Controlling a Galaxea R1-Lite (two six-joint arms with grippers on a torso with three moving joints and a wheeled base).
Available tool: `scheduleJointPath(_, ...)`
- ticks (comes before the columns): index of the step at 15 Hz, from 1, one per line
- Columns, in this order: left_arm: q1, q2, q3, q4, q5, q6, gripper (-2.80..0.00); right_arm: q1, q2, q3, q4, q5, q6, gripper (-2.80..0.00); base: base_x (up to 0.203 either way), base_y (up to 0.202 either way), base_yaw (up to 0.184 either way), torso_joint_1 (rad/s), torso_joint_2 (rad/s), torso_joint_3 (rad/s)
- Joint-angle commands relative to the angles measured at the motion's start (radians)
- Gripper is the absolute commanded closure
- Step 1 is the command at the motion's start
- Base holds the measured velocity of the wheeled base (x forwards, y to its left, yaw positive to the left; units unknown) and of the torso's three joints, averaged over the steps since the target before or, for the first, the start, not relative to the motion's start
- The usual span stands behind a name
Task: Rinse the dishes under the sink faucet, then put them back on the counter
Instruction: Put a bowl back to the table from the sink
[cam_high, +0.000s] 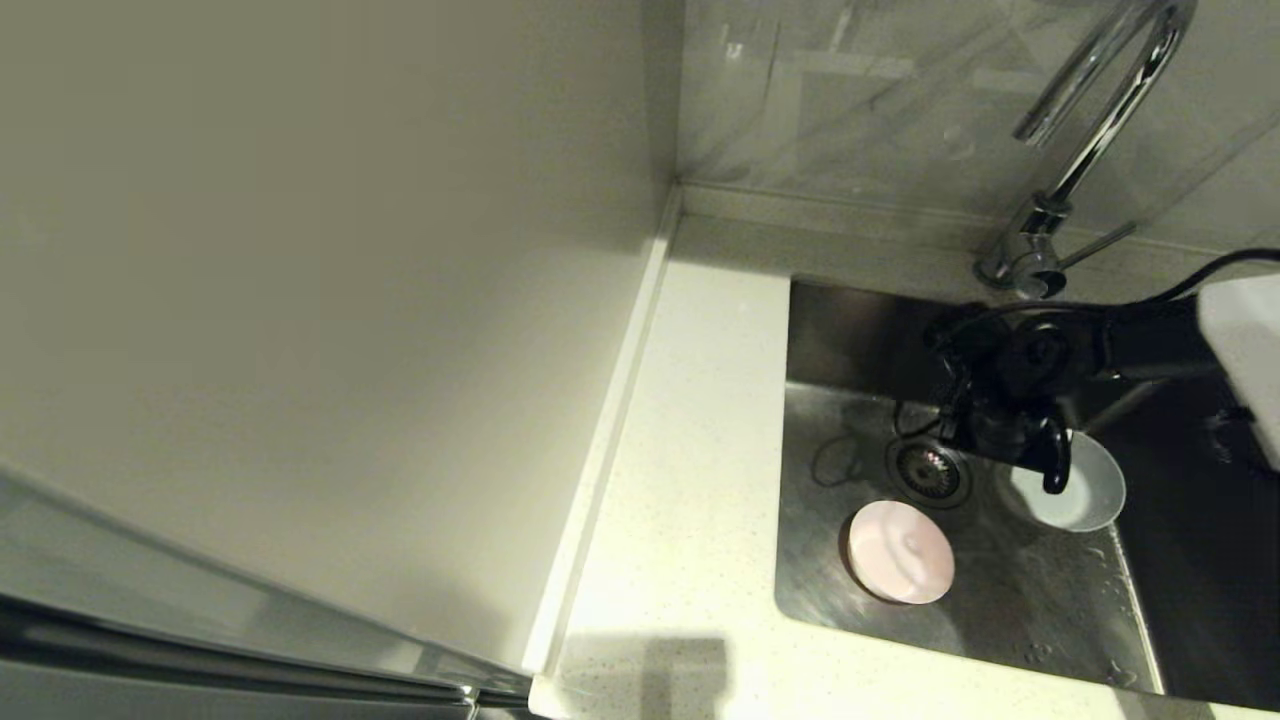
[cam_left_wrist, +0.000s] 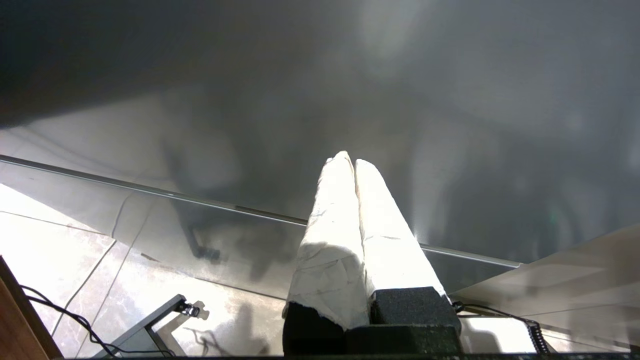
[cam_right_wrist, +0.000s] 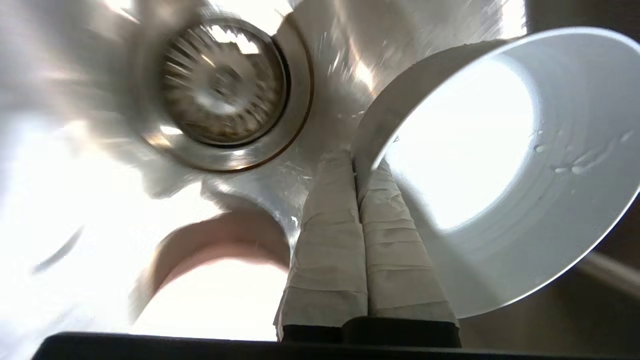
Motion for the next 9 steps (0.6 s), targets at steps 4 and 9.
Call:
scheduleJointPath(4,0.0,-0.003,0.0,0.0,0.0,-0.001,0.0,0.023,-0.521,0.081,0.032,0.23,-0.091,0.0,0.0,0.0,0.0,0.0,0.0,0.0)
scheduleJointPath(9,0.0,-0.003,0.0,0.0,0.0,-0.001,0.0,0.017,-0.657,-0.077,0.298,1.057,0.115,0.0,0.0,0.0,0.0,0.0,0.0,0.0)
